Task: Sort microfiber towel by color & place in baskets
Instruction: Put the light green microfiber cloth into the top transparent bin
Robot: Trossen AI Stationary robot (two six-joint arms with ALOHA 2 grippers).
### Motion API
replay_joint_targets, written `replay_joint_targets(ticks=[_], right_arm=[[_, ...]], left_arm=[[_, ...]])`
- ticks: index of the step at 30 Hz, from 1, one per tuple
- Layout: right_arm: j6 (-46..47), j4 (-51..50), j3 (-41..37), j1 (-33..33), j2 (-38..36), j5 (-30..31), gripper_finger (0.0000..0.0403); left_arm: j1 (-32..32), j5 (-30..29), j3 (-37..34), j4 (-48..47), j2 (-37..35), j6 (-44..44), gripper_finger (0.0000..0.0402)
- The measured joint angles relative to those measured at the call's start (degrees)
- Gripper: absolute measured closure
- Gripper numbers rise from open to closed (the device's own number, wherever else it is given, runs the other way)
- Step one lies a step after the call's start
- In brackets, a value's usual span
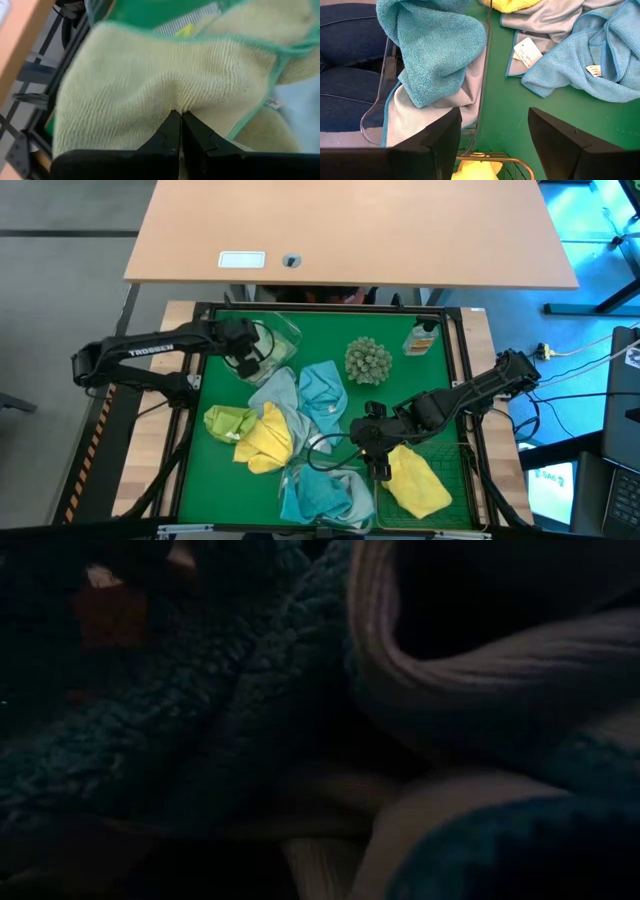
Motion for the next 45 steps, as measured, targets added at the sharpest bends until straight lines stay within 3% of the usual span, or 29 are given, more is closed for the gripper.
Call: replay_joint_targets(ticks=[14, 19, 24, 37, 45], right_arm=[[0.0, 0.1, 0.0, 0.0, 0.0, 2.8, 0.0173], [0.0, 0.1, 0.0, 0.0, 0.0, 2.8, 0.0173], [0.0, 0.1, 0.0, 0.0, 0.0, 2.9, 0.0173], [0.0, 0.1, 0.0, 0.0, 0.0, 5.2, 0.0173], [0.0, 0.1, 0.0, 0.0, 0.0, 5.2, 0.0173]], left_arm=[[0.0, 0.1, -4.9, 9.6, 0.0, -0.1, 0.0395], [0.0, 3.8, -5.0, 15.1, 0.4, -0.1, 0.0396], [0.0, 3.9, -5.0, 17.2, 0.4, 0.0, 0.0395], [0.0, 2.6, -4.2, 20.5, 0.4, -5.6, 0.0314], [0.0, 2.8, 5.0, 12.0, -0.1, -3.0, 0.0294]])
